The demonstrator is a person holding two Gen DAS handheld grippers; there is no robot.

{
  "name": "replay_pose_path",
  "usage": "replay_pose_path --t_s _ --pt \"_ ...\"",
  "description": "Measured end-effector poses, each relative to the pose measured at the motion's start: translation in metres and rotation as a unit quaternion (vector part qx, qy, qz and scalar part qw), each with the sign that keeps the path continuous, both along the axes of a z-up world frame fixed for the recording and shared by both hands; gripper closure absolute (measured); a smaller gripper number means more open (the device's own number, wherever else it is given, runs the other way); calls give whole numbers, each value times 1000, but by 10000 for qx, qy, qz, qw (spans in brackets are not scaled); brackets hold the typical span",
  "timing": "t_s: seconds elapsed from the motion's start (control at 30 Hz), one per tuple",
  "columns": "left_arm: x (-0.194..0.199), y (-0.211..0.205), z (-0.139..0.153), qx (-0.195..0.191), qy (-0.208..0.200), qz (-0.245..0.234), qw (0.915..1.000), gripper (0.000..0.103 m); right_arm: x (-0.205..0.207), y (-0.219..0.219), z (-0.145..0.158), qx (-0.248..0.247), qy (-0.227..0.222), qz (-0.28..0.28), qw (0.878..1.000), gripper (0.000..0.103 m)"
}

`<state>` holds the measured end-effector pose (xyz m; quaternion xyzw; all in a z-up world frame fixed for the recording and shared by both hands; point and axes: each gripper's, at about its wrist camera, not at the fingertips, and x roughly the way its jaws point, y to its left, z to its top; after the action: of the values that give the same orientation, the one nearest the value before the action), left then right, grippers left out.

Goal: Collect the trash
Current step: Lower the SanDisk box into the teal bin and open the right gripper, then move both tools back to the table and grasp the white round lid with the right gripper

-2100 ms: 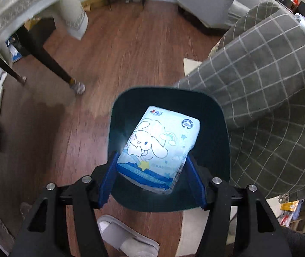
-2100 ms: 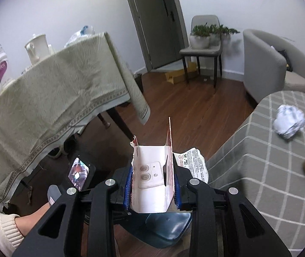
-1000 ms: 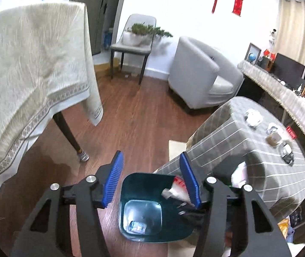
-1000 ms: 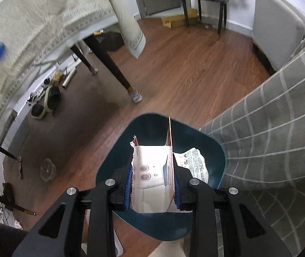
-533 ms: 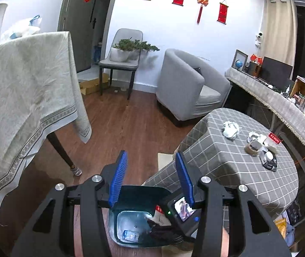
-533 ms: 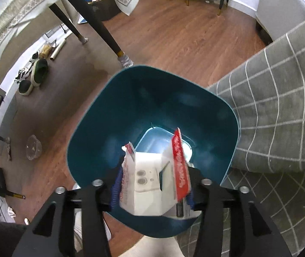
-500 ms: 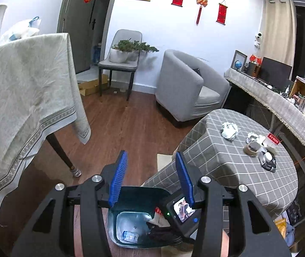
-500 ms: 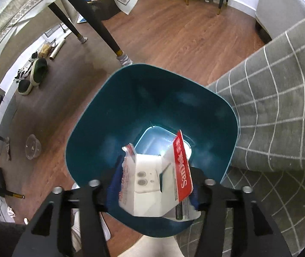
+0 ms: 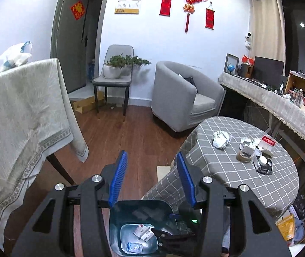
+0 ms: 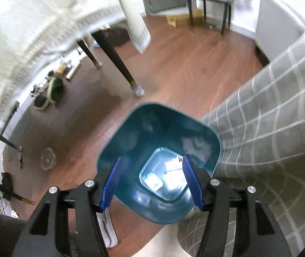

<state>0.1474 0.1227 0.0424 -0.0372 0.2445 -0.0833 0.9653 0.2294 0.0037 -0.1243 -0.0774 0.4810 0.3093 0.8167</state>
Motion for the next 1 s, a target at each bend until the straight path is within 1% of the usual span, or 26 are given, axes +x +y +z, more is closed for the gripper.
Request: replay_pose_path --t_s 0.07,0.13,0.17,0.23,0.3,0.37,0.43,0.47,0.5,0.57,0.77,0.87,1.0 --pt "-1 -1 5 28 -75 19 10000 48 -3 -5 19 140 -236 50 9996 43" --pt "-3 -3 8 23 -146 17 9999 44 -5 -12 39 263 -476 51 9985 43" --pt "-3 -4 9 14 -171 26 9998 39 -6 -12 47 310 -581 30 9978 43" --pt "-4 -8 10 -136 -231 -81 9996 35 -10 -16 61 364 -811 -20 9960 43" --pt "-3 -14 9 -216 -247 -175 9993 33 -13 -30 78 427 -1078 -111 9932 43" --pt "-2 -24 8 -134 -253 -249 9993 30 -14 -44 90 484 -1246 -246 9907 43" --pt "2 -34 5 -51 -215 -314 9993 29 -14 -61 99 529 -1398 -420 9879 43" --pt "3 -37 3 -54 -190 -344 9992 29 -14 -70 103 529 -1473 -513 9863 43" --pt "6 -41 1 -77 -160 -400 9990 26 -13 -78 107 506 -1545 -607 9848 43" --pt "11 -51 -3 -138 -123 -573 9982 22 -13 -92 113 411 -1665 -786 9820 43" --pt "23 -85 -14 54 3 -839 9965 22 -2 -143 118 254 -1753 -1266 9760 43" --pt "28 -94 -21 33 81 -944 9955 19 2 -168 118 150 -1790 -1498 9723 43" --pt "32 -111 -27 24 167 -1058 9942 18 -1 -200 119 -21 -1849 -1718 9676 43"
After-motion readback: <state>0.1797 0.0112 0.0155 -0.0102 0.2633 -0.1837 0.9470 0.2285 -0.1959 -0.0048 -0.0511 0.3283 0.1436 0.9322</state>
